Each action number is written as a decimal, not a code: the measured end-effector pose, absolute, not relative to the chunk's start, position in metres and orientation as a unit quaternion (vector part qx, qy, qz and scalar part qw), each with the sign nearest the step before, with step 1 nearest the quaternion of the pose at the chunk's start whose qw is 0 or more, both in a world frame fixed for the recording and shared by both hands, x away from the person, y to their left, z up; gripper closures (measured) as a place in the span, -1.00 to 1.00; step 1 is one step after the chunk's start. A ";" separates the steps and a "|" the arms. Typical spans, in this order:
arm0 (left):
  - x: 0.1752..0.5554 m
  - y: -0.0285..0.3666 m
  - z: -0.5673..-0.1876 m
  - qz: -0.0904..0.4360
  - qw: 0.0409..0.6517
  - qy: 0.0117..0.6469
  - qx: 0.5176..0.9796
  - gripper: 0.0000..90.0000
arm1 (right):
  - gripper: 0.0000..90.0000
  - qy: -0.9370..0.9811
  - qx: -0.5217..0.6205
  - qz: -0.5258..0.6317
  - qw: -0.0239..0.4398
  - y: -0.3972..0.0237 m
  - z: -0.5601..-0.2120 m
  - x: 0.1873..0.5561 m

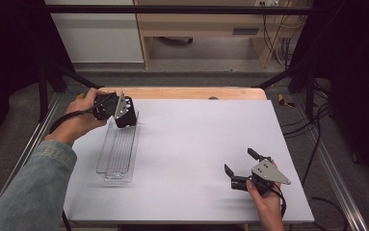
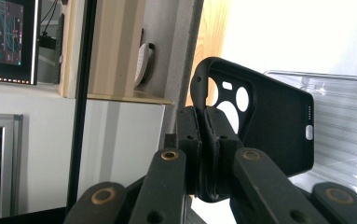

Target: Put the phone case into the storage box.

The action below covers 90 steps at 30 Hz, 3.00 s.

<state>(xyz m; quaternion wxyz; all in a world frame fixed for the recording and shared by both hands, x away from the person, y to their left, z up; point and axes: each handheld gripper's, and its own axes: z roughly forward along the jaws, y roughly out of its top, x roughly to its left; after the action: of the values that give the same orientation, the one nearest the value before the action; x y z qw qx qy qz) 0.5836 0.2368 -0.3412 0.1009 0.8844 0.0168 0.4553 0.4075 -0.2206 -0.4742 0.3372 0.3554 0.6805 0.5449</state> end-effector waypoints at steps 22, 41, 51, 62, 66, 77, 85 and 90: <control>0.582 0.236 -0.343 0.451 0.104 0.012 0.887 0.90 | -0.94 0.677 0.358 0.549 0.335 -0.221 -0.474 0.408; 0.582 0.241 -0.343 0.444 0.111 0.011 0.889 0.90 | -0.94 0.679 0.356 0.548 0.334 -0.220 -0.474 0.408; 0.584 0.239 -0.343 0.448 0.109 0.002 0.887 0.89 | -0.94 0.680 0.357 0.547 0.332 -0.220 -0.475 0.408; 0.585 0.235 -0.345 0.456 0.108 -0.003 0.883 0.89 | -0.94 0.680 0.358 0.547 0.332 -0.220 -0.475 0.408; 0.587 0.234 -0.345 0.459 0.109 -0.005 0.882 0.88 | -0.94 0.680 0.358 0.547 0.332 -0.221 -0.475 0.408; 0.589 0.232 -0.346 0.463 0.110 -0.007 0.880 0.88 | -0.94 0.679 0.360 0.547 0.332 -0.221 -0.475 0.408; 0.594 0.233 -0.347 0.465 0.111 -0.005 0.878 0.87 | -0.94 0.679 0.360 0.547 0.332 -0.221 -0.475 0.408; 0.596 0.231 -0.348 0.469 0.107 -0.017 0.877 0.87 | -0.94 0.679 0.360 0.547 0.333 -0.221 -0.474 0.408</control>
<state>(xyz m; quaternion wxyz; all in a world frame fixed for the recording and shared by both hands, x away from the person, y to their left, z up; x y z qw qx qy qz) 0.5961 0.2313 -0.3478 0.1066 0.8767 -0.0167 0.4688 0.4079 -0.2212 -0.4745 0.3326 0.3604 0.6785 0.5469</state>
